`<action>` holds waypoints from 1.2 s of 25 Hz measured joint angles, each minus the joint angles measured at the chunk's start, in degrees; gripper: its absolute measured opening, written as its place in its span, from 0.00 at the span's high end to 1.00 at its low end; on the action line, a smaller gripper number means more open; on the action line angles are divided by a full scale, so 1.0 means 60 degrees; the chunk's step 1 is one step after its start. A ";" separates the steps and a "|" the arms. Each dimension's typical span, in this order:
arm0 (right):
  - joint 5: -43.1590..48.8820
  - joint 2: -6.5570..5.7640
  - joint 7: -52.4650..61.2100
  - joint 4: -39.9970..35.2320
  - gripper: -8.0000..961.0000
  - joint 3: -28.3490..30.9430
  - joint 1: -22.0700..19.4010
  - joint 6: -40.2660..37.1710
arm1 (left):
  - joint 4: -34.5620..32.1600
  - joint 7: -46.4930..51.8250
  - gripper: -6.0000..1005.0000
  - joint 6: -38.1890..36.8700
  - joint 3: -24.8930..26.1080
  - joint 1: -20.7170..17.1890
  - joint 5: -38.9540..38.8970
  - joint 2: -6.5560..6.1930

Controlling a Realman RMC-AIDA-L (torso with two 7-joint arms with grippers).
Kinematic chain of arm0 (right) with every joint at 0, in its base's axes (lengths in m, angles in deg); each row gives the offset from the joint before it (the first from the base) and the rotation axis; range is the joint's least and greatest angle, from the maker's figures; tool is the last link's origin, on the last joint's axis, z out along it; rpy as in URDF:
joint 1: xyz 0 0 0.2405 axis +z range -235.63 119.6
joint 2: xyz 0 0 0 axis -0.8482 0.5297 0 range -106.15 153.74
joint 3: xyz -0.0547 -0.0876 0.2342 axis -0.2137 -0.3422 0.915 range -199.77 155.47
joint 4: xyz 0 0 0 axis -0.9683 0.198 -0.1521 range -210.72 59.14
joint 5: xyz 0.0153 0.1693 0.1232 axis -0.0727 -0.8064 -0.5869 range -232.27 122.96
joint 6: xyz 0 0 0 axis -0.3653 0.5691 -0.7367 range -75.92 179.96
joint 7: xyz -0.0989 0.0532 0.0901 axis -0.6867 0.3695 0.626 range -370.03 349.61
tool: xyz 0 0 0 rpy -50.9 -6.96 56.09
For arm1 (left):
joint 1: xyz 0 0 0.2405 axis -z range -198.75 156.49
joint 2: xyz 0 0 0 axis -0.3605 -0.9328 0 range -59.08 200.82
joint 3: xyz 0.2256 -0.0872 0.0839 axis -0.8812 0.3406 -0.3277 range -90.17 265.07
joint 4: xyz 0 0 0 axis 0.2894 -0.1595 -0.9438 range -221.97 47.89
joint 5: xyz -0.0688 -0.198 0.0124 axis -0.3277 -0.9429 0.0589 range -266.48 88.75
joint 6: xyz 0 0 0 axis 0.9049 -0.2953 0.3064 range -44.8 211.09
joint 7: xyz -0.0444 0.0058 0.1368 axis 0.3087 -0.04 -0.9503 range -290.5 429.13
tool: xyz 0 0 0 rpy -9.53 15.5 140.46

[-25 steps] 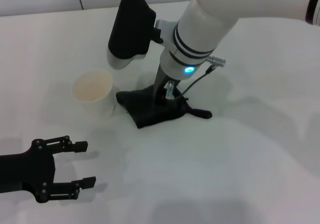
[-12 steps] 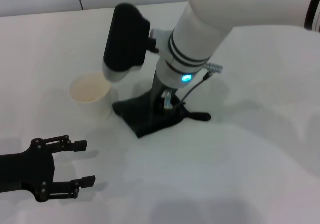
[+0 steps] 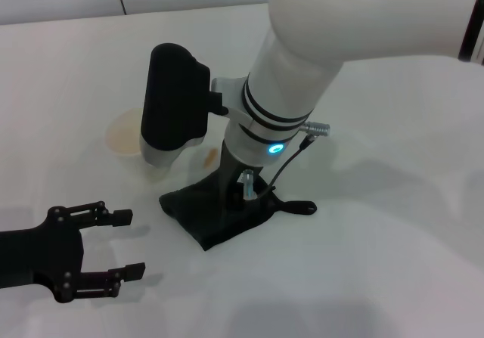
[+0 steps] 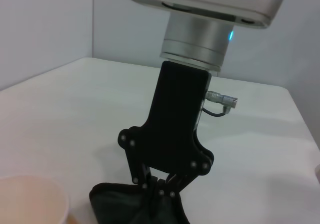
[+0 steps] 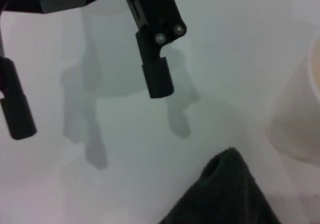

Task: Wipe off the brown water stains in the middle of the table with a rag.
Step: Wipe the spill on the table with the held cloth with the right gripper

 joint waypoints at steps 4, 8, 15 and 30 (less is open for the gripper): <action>0.0213 0.0000 0.0000 0.0248 0.88 0.0108 0.0010 0.0225 | 0.0000 -0.0012 0.22 0.0008 0.0000 -0.0012 -0.0005 0.0000; 0.0606 -0.0001 0.0000 0.0745 0.88 0.0210 0.0119 0.0695 | 0.0000 -0.0014 0.22 0.0016 0.0000 -0.0024 -0.0006 0.0000; 0.0862 0.0000 0.0034 0.1487 0.87 0.0327 0.0415 0.1588 | 0.0000 -0.0014 0.22 0.0026 0.0000 -0.0041 -0.0006 0.0000; 0.0917 -0.0001 0.0022 0.1551 0.85 0.0370 0.0540 0.1457 | 0.0000 -0.0014 0.22 0.0066 0.0000 -0.0026 -0.0005 0.0000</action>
